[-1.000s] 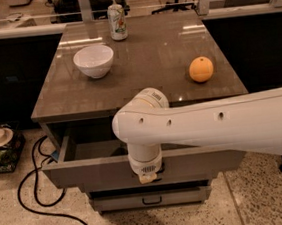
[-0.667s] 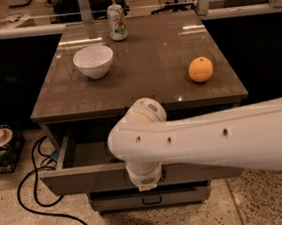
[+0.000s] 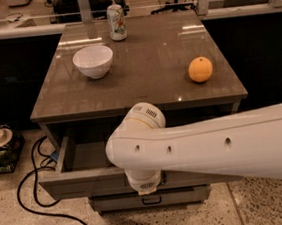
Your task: Open top drawer
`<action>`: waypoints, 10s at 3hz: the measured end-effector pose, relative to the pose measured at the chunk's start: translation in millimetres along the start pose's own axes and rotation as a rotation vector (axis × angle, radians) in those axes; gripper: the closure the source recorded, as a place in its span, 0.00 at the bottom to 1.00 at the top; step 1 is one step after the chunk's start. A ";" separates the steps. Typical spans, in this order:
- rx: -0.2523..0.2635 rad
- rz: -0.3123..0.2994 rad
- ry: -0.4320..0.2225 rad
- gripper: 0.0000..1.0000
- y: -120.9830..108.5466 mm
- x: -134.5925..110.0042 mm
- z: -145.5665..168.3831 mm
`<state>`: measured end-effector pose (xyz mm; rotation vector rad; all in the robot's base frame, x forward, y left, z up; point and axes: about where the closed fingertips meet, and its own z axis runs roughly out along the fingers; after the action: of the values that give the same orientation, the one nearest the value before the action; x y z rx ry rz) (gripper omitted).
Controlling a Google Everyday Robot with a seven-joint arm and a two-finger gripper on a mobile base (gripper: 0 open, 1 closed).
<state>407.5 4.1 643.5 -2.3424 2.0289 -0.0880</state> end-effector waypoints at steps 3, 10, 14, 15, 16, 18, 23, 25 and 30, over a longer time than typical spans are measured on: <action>0.100 0.005 0.061 1.00 22.4 -4.5 -6.7; 0.118 0.005 0.069 0.36 22.8 -2.0 -13.0; 0.127 0.004 0.073 0.48 23.2 -0.7 -16.1; 0.128 0.003 0.074 0.50 22.9 -0.5 -16.7; 0.135 -0.011 0.098 0.49 12.4 1.0 -24.2; 0.177 -0.023 0.212 0.50 -22.8 16.7 -65.8; 0.212 0.015 0.323 1.00 -44.4 48.4 -97.0; 0.234 0.110 0.227 1.00 -88.1 84.8 -92.5; 0.151 0.303 -0.125 1.00 -64.9 159.9 -87.9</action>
Offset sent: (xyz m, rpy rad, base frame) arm -0.2087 0.0165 0.1461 -0.3628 -0.8769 -0.0697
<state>488.1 -144.3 738.1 -1.8819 2.2002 -0.0789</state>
